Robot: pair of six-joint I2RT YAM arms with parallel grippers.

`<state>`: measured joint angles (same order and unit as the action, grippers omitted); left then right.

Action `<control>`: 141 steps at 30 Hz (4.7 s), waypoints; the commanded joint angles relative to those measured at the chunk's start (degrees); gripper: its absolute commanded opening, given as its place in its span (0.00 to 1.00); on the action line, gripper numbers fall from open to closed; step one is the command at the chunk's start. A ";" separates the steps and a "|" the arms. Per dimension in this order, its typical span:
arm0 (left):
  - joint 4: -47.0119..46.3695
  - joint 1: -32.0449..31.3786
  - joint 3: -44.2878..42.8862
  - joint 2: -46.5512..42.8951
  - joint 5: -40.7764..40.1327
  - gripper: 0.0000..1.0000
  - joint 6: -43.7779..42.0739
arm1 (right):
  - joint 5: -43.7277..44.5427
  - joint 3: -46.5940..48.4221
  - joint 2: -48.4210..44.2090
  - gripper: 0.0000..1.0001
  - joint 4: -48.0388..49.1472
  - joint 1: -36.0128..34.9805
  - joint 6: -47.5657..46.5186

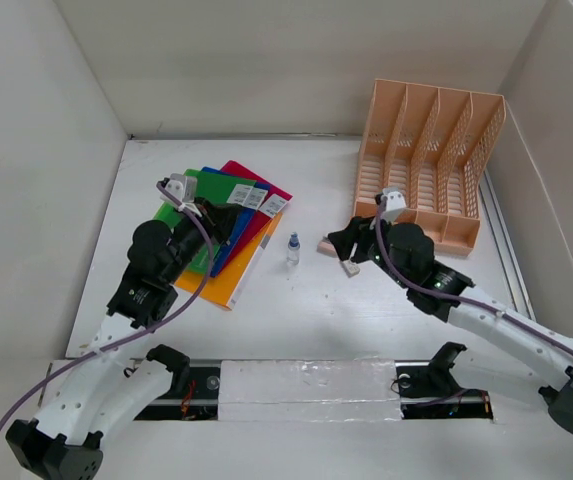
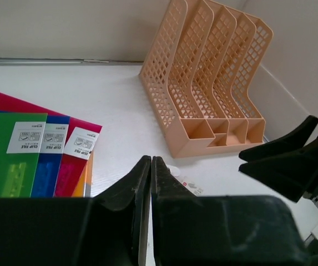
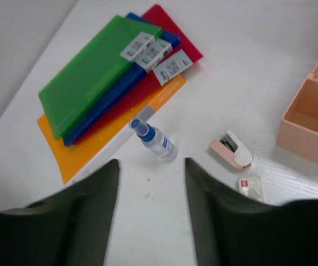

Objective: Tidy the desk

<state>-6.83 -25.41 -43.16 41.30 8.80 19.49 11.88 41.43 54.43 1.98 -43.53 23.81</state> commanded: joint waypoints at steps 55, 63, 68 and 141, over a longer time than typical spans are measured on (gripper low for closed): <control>-3.10 0.01 -2.37 2.20 1.93 0.41 0.46 | 11.76 15.43 41.01 0.45 13.76 -9.29 -8.08; -2.84 0.01 -2.72 2.91 2.19 0.41 0.38 | 13.70 16.84 42.95 0.44 12.35 -9.29 -8.96; -3.19 0.01 -2.63 2.47 2.28 0.41 0.38 | 14.22 16.93 43.04 0.09 12.44 -9.82 -8.26; -3.28 0.01 -3.42 5.98 3.60 0.41 0.99 | 20.02 16.67 33.99 0.61 2.51 12.50 2.47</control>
<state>-7.53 -25.41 -44.07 47.42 12.23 20.12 31.68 55.86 90.80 4.27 -30.11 25.56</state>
